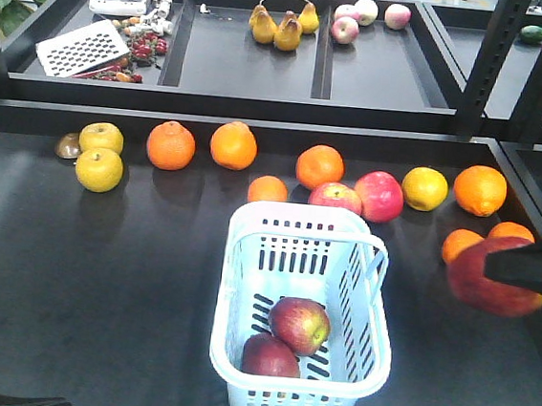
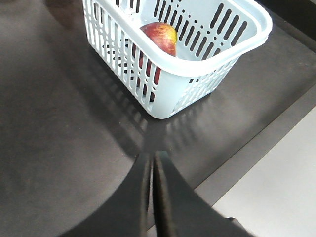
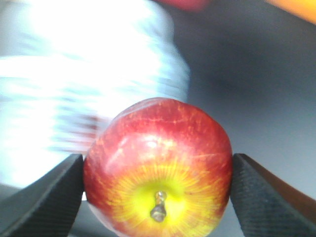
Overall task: Pick three apples into basket with both arms
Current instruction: 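Reach the right gripper to a third red apple and grasp it, then carry the red apple over the basket and open the right gripper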
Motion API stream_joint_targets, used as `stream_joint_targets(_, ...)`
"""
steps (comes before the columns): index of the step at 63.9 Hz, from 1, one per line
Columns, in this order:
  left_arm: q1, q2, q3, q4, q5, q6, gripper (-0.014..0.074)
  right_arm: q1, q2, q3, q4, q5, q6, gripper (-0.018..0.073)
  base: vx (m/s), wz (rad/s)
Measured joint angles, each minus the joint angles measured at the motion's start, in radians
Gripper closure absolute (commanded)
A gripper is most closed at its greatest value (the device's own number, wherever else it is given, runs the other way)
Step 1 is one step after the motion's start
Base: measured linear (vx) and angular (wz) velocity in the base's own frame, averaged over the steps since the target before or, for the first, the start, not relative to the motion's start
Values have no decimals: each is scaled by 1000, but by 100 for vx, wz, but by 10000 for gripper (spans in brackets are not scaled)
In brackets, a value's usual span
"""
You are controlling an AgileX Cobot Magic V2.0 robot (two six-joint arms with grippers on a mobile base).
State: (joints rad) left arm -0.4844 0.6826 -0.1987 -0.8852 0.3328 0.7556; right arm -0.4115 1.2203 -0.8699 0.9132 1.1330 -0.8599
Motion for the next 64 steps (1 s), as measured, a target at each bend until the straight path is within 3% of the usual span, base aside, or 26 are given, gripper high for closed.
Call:
stream_joint_targets(8, 0, 0, 0, 0, 0, 0, 603, 70, -4, 12, 39, 15, -23, 556, 0, 0)
stream_joint_targets(16, 0, 0, 0, 0, 0, 0, 603, 247, -3, 49, 45, -38, -34, 554, 0, 0)
stream_joint_targets(33, 0, 0, 0, 0, -5, 0, 603, 610, 62, 104, 74, -438, -34, 496, 0, 0)
stream_joint_targets(44, 0, 0, 0, 0, -5, 0, 603, 722, 191, 104, 96, -592, -51, 274, 0, 0)
stream_joint_targets(56, 0, 0, 0, 0, -5, 0, 603, 740, 317, 104, 109, -646, -55, -50, 0, 0)
stream_joint_targets(64, 0, 0, 0, 0, -5, 0, 603, 740, 342, 104, 127, -670, -58, -136, 0, 0)
